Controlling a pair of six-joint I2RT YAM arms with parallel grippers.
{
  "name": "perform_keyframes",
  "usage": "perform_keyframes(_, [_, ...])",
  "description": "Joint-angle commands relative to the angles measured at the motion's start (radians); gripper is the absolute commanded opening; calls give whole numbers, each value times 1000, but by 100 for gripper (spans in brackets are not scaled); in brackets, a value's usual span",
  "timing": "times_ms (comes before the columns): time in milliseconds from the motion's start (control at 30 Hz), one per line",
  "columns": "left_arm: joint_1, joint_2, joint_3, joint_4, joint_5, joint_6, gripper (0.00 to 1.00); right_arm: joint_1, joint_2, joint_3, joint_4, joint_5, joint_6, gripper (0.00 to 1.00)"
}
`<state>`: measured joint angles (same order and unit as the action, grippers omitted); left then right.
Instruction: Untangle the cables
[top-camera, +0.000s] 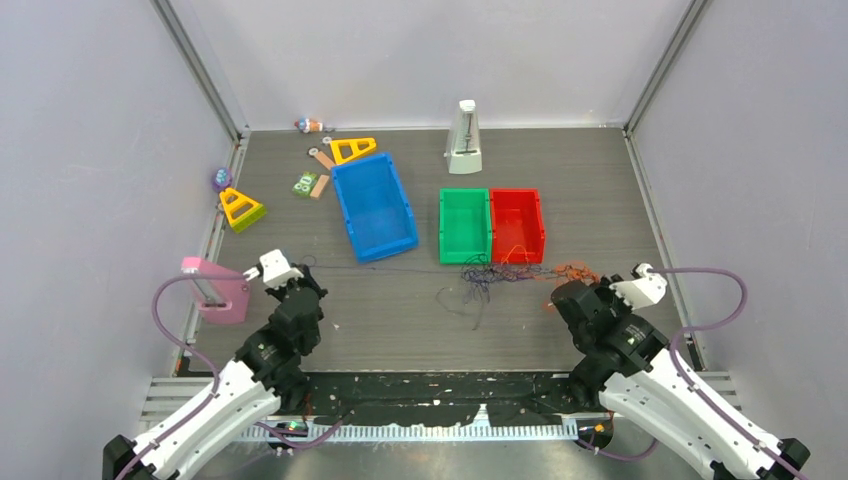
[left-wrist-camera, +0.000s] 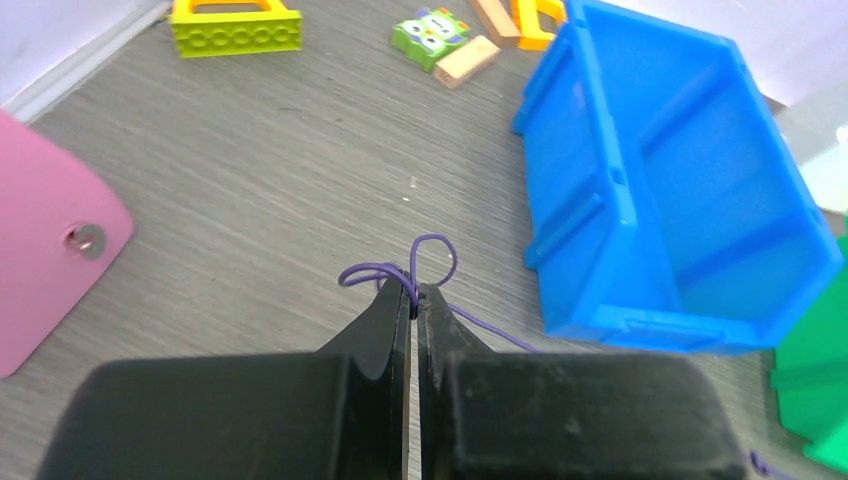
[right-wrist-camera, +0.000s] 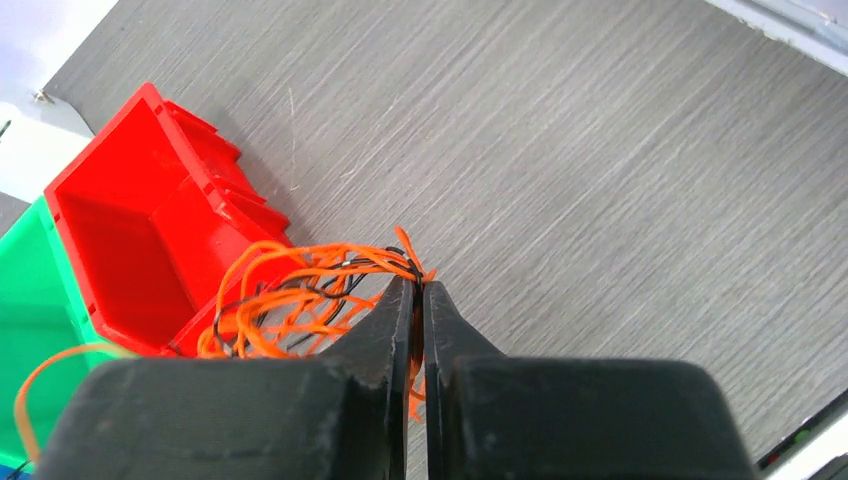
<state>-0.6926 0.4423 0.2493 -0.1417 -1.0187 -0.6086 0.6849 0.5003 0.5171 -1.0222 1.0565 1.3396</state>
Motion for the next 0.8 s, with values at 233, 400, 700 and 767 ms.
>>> perform_keyframes(233, [10, 187, -10, 474, 963, 438, 70, -10, -59, -86, 763, -782, -851, 8])
perform_keyframes(400, [-9, 359, 57, 509, 1153, 445, 81, -9, 44, -53, 937, -1051, -911, 6])
perform_keyframes(700, [-25, 489, 99, 572, 1349, 437, 89, -7, 208, 68, 1059, -1361, -852, 52])
perform_keyframes(767, [-25, 501, 104, 568, 1345, 437, 89, -7, 236, 97, 931, -1226, -863, 91])
